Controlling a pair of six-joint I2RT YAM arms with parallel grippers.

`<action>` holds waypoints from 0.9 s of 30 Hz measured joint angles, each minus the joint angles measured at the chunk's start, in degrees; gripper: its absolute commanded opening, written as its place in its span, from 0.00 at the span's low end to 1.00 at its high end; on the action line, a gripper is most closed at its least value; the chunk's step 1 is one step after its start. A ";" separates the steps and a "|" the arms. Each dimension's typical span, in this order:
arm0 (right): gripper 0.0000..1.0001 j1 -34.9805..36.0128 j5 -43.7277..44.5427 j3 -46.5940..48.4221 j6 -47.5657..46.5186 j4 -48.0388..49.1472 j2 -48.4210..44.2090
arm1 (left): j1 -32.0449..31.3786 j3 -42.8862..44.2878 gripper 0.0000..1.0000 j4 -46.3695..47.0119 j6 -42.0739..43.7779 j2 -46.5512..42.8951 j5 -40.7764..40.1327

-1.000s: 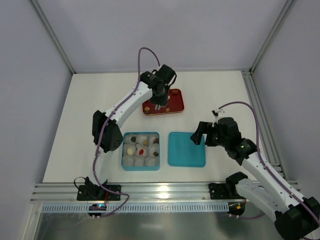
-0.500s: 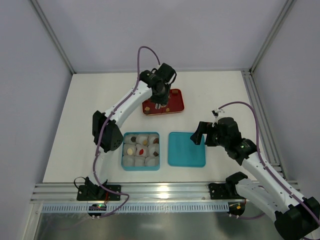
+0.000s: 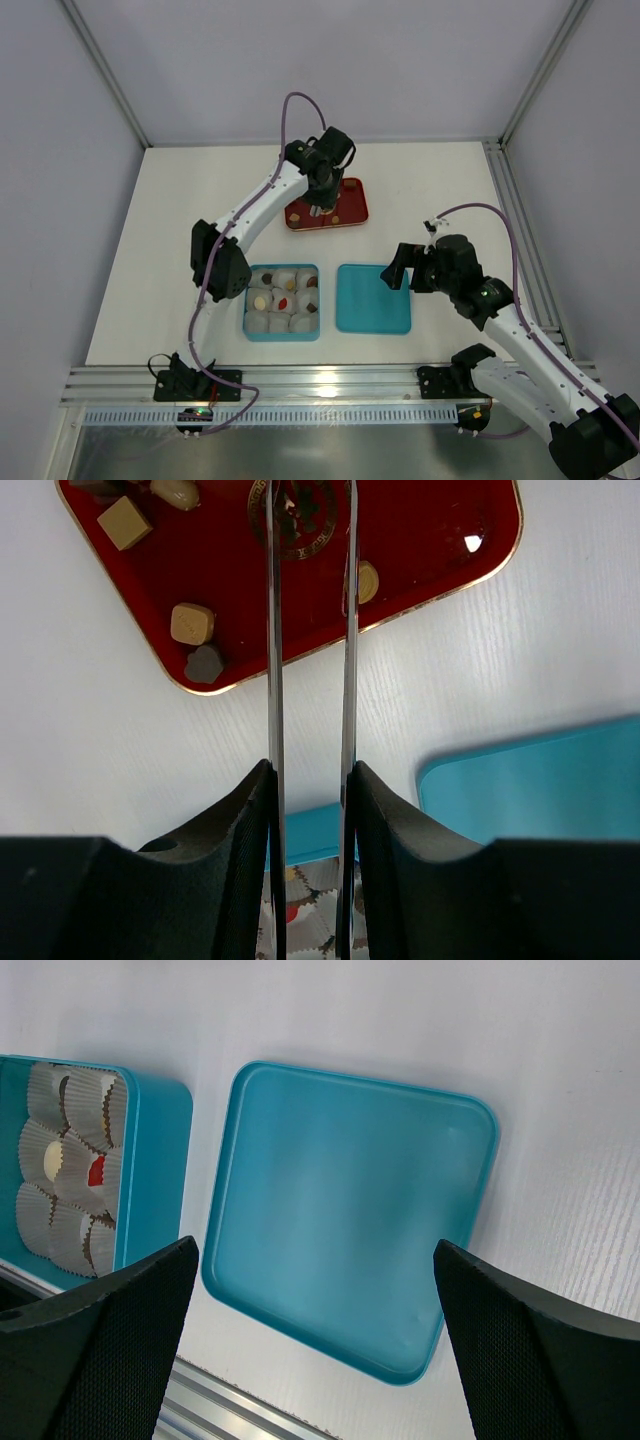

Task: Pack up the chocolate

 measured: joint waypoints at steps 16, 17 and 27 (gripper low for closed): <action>1.00 0.00 0.02 0.00 0.00 -0.02 0.00 | -0.02 0.00 0.36 0.28 4.72 0.39 -0.55; 1.00 0.00 0.02 0.00 0.00 -0.02 0.00 | -0.02 0.02 0.36 0.28 4.79 0.57 -0.55; 1.00 0.00 0.04 0.00 0.00 -0.02 0.00 | -0.02 0.15 0.36 1.01 6.12 2.69 -0.52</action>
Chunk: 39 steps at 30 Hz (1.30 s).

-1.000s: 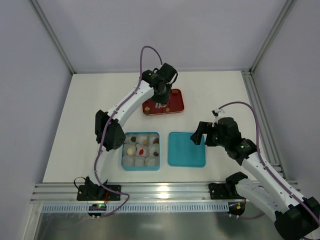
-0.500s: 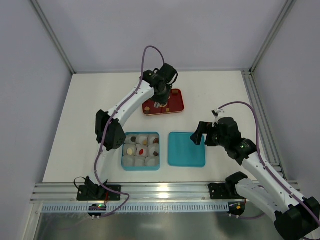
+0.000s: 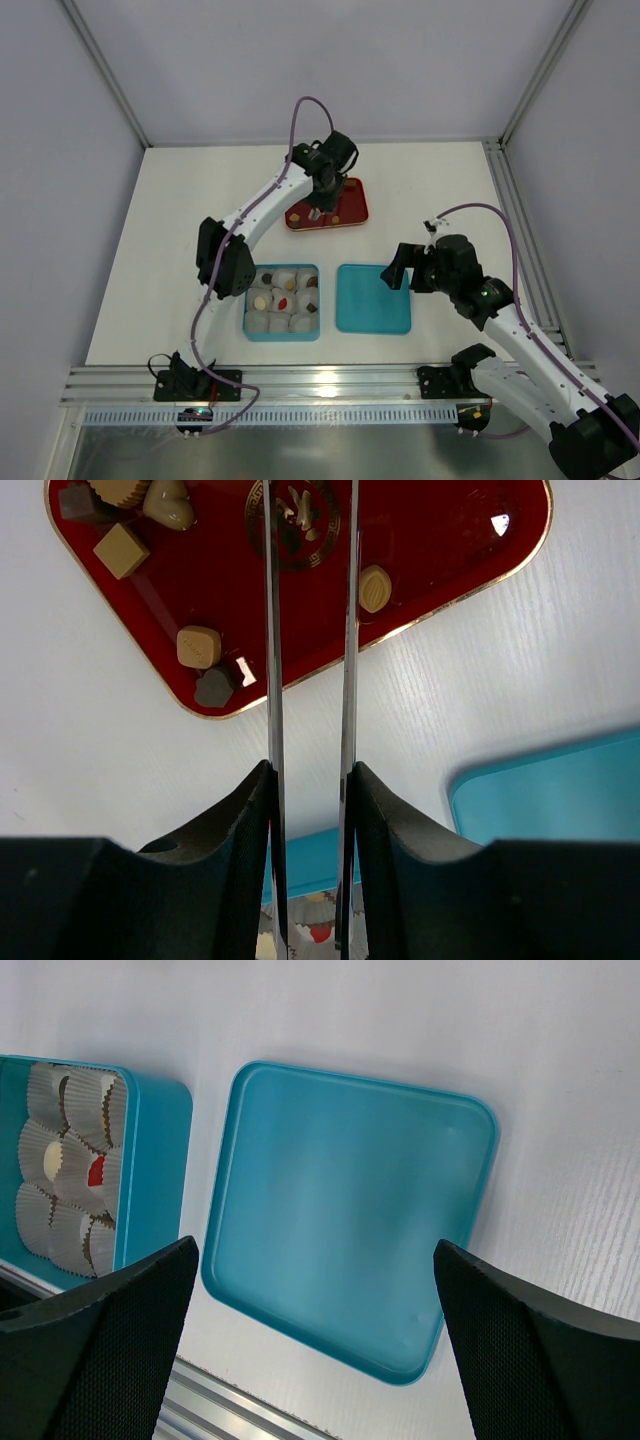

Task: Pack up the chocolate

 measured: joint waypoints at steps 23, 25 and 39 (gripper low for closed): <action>1.00 0.00 0.02 0.00 -0.02 0.00 0.00 | 0.00 0.33 0.24 0.15 0.37 0.42 0.11; 1.00 0.00 0.00 0.00 -0.02 0.00 0.00 | 0.00 0.33 0.24 0.15 0.35 0.42 0.13; 1.00 0.00 -0.02 0.00 0.00 0.00 0.02 | 0.00 0.59 0.22 0.07 -0.17 -0.07 0.79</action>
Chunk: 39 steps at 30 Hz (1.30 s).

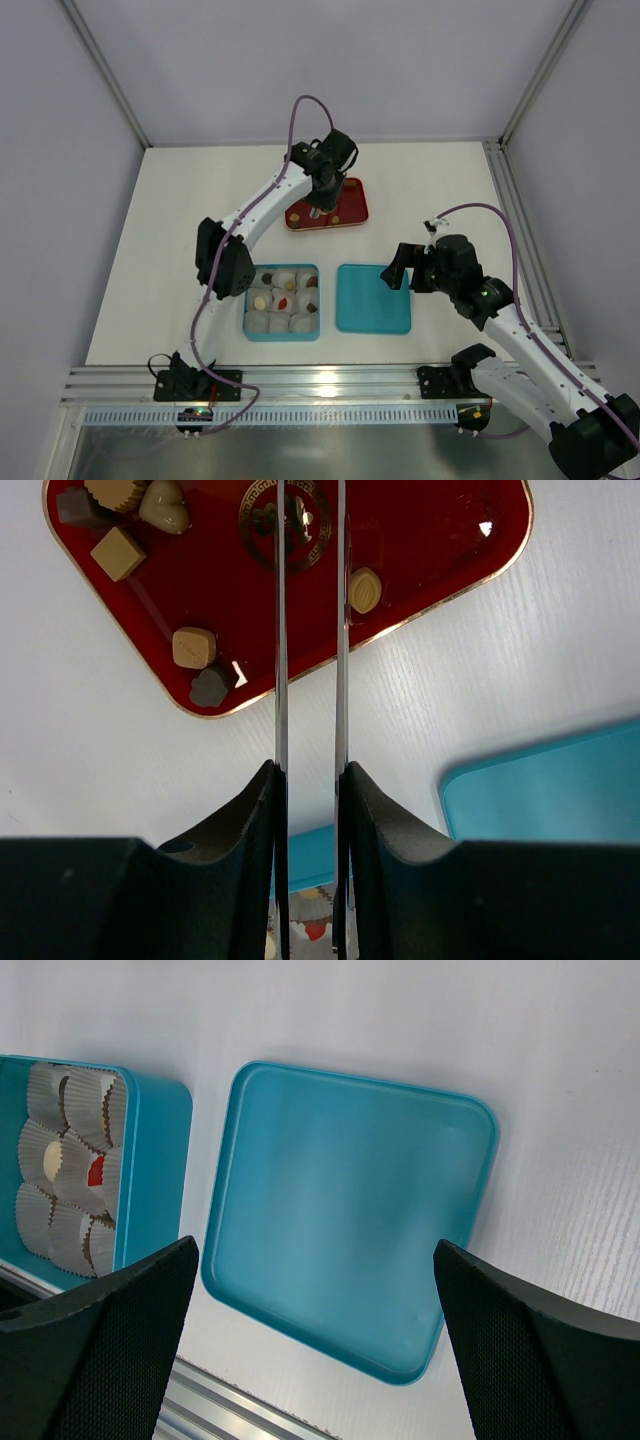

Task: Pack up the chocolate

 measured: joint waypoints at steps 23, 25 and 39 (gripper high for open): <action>1.00 0.00 -0.17 -0.90 0.22 0.39 0.81 | 0.00 -1.60 0.21 -1.20 -3.39 -7.13 1.01; 1.00 0.00 -0.20 -0.94 0.33 0.63 1.01 | 0.00 -3.10 0.21 -1.31 -4.00 -9.14 1.42; 1.00 0.00 -0.87 -0.94 0.94 2.54 3.85 | 0.00 -20.55 0.20 -1.84 -7.48 -27.28 3.65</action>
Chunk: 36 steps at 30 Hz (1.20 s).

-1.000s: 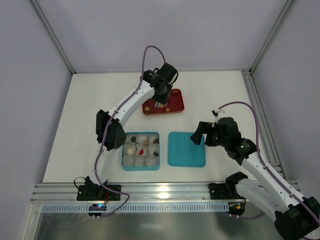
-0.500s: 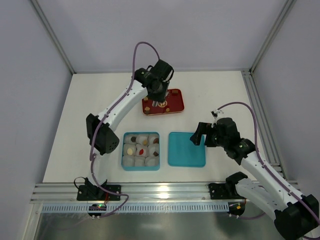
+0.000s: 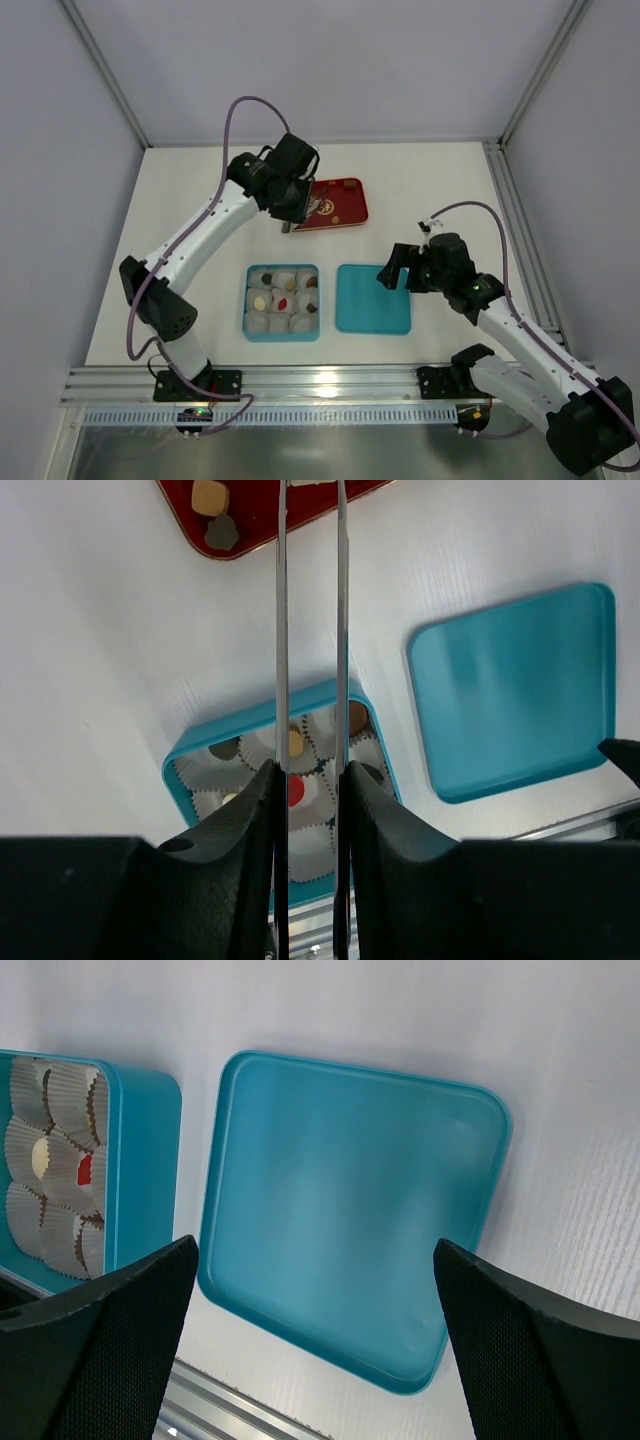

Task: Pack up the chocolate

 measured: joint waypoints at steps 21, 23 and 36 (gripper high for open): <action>1.00 0.20 -0.83 0.98 1.01 5.25 9.53 | -0.28 -27.15 0.20 -4.50 -6.43 -30.34 1.53; 1.00 0.28 -0.83 1.44 1.16 5.49 10.14 | -0.28 -28.79 0.21 -5.07 -7.26 -32.41 1.70; 1.00 0.96 -0.76 2.27 1.68 6.29 11.80 | -0.35 -35.39 0.21 -9.70 -9.94 -43.36 4.61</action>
